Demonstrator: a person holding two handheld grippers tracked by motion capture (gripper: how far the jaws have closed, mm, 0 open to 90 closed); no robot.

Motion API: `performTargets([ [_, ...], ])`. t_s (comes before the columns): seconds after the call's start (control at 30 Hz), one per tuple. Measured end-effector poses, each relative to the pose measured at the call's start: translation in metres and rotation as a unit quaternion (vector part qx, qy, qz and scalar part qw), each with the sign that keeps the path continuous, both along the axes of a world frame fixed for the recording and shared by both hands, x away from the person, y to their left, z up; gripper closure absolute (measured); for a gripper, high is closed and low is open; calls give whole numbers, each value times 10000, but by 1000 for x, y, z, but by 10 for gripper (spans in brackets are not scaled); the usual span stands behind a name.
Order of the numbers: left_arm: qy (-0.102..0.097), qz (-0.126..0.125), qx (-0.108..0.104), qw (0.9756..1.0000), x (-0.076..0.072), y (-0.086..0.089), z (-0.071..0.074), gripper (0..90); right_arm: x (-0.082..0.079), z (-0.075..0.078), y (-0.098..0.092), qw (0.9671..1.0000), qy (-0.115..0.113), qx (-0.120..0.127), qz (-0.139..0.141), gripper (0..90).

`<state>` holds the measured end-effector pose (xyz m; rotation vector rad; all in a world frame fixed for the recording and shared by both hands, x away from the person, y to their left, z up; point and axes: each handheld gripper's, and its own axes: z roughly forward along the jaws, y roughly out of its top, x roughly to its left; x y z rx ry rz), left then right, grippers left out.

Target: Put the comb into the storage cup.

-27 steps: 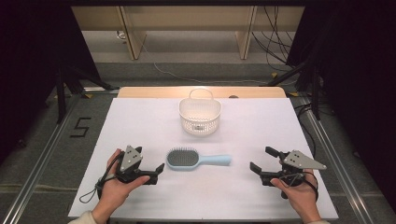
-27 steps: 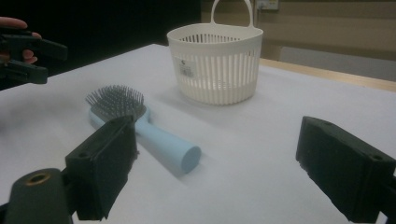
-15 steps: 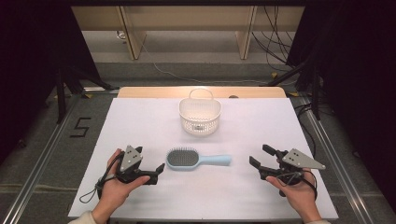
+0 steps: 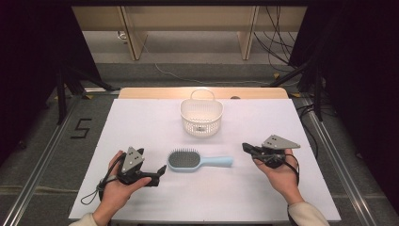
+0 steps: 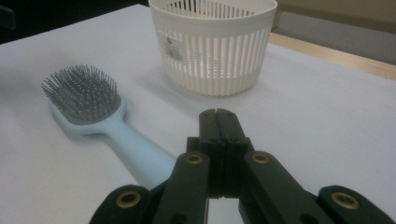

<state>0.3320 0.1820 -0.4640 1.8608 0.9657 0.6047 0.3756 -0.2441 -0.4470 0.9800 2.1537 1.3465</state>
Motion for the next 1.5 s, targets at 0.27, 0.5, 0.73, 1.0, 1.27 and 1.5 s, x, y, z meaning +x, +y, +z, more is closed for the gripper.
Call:
performTargets([
  [0.27, 31, 1, 21, 10000, 1, -1, -1, 0, 22, -12, 21, 9989, 380, -259, 41, 900],
  [0.5, 43, 8, 6, 10000, 0, -1, -1, 0, 31, -19, 35, 9973, 595, -418, 110, 900],
  [0.73, 47, -23, 19, 10000, 0, -1, -2, 0, 37, -24, 41, 9956, 768, -521, 161, 900],
  [1.0, 51, -29, 14, 10000, 0, -1, -2, 0, 41, -29, 49, 9933, 941, -649, 196, 900],
  [1.27, 56, -31, 3, 10000, 0, -2, -2, 0, 41, -32, 49, 9918, 1044, -706, 192, 900],
  [1.5, 57, -41, 15, 10000, 0, -2, -2, 0, 42, -33, 48, 9908, 1130, -727, 172, 900],
])
